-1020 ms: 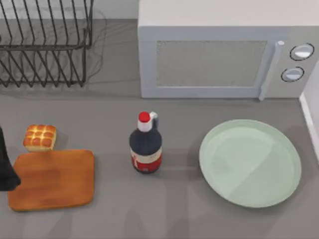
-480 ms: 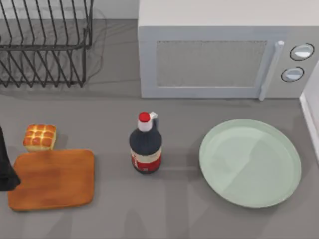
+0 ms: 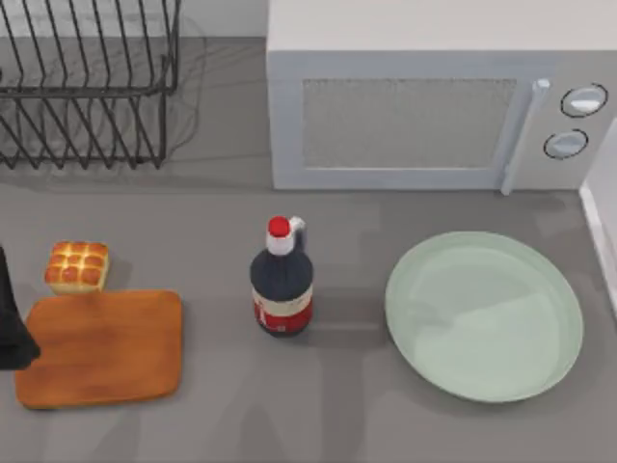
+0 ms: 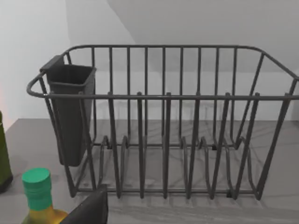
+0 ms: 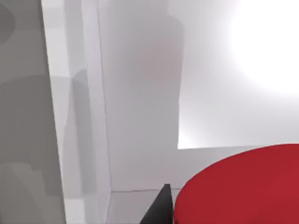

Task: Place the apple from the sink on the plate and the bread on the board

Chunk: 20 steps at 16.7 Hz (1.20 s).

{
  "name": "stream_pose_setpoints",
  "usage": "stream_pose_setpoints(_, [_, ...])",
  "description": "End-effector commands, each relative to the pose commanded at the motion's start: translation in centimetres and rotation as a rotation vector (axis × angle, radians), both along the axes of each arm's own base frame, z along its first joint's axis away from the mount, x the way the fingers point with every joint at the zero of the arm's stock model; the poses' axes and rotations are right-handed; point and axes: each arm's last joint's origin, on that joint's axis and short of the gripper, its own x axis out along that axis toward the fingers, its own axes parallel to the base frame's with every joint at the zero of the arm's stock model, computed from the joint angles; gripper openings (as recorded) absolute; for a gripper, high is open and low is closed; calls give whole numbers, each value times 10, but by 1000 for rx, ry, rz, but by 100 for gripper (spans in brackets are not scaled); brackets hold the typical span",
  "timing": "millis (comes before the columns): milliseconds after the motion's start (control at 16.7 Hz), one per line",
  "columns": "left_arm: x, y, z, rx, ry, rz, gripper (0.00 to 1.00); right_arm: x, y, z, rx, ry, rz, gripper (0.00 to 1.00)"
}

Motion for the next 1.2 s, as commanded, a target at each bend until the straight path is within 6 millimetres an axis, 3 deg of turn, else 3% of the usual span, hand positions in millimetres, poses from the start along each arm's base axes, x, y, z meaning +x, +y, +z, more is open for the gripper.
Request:
stream_pose_setpoints(180, [0,0,0,0,0,0,100,-12,52,33,15,-25,2,0])
stream_pose_setpoints(360, [0,0,0,0,0,0,100,-29,105,52,40,-25,15,0])
stream_pose_setpoints(540, [0,0,0,0,0,0,100,-47,152,53,61,8,32,0])
stream_pose_setpoints(720, [0,0,0,0,0,0,100,-60,190,38,64,67,46,0])
stream_pose_setpoints(1020, [0,0,0,0,0,0,100,-65,221,-1,36,162,35,0])
stream_pose_setpoints(1200, [0,0,0,0,0,0,100,-65,222,-2,35,165,33,0])
